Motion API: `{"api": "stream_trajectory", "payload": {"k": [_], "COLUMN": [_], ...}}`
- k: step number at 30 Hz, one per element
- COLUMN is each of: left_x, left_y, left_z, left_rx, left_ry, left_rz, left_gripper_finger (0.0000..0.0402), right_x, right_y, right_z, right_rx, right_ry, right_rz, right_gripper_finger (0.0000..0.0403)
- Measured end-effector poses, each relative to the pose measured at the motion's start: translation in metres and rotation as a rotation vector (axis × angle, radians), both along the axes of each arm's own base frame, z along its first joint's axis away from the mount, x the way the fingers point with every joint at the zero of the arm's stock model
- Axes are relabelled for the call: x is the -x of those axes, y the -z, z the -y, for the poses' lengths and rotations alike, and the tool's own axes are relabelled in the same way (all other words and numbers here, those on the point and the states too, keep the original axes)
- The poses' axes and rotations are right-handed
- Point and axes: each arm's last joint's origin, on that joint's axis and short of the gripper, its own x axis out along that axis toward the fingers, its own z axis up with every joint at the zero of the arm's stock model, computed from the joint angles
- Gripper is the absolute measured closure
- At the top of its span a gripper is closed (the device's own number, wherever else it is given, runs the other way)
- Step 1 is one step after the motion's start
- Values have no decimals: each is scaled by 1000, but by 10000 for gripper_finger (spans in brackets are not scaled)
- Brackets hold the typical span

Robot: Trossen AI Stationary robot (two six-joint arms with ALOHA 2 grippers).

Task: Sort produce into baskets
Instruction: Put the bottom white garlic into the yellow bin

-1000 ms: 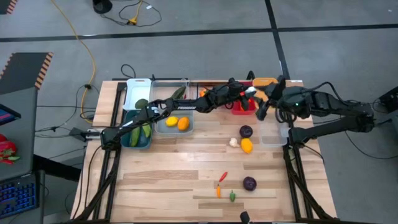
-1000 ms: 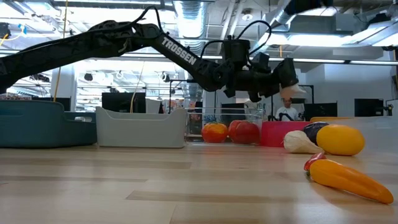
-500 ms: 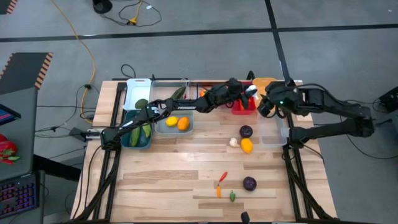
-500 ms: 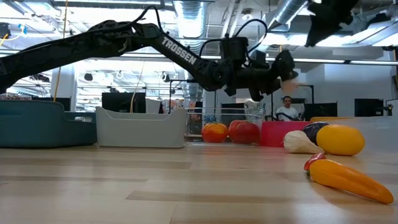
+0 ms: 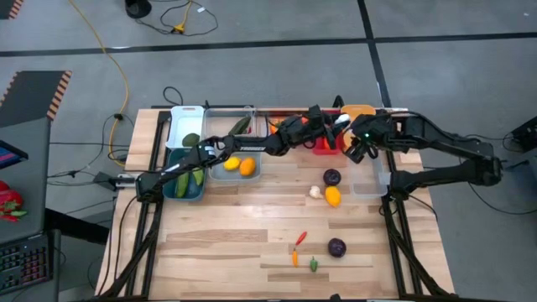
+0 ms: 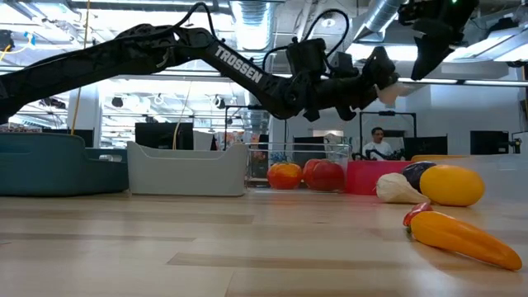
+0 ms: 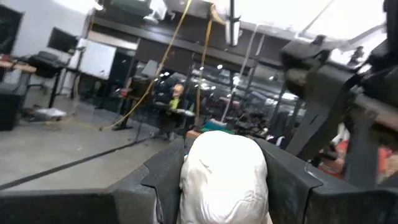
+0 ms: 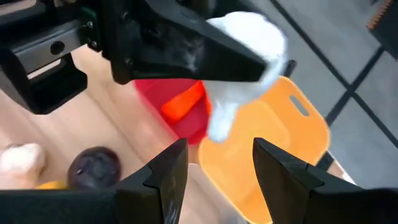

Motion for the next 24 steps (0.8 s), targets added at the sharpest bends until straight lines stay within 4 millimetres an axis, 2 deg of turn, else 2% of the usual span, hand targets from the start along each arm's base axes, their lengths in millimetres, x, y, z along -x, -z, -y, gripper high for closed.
{"api": "stream_trajectory", "payload": {"k": [12, 15, 19, 24], "left_x": [-3, -4, -4, -3], "left_y": [-7, -7, -7, -7], "left_z": [23, 25, 24, 24], "left_rx": [-35, -35, -34, -29], "left_ry": [43, 47, 45, 44], "left_rz": [61, 60, 60, 67], "left_gripper_finger": [236, 236, 236, 236], "right_x": [-2, -2, -2, -2], "right_y": [1, 1, 1, 1], "right_z": [-1, -1, -1, -1], "right_rx": [-31, -31, -35, -42], "right_ry": [-19, -19, -21, -25], "right_rz": [5, 5, 6, 6], "right_gripper_finger": [196, 207, 251, 331]}}
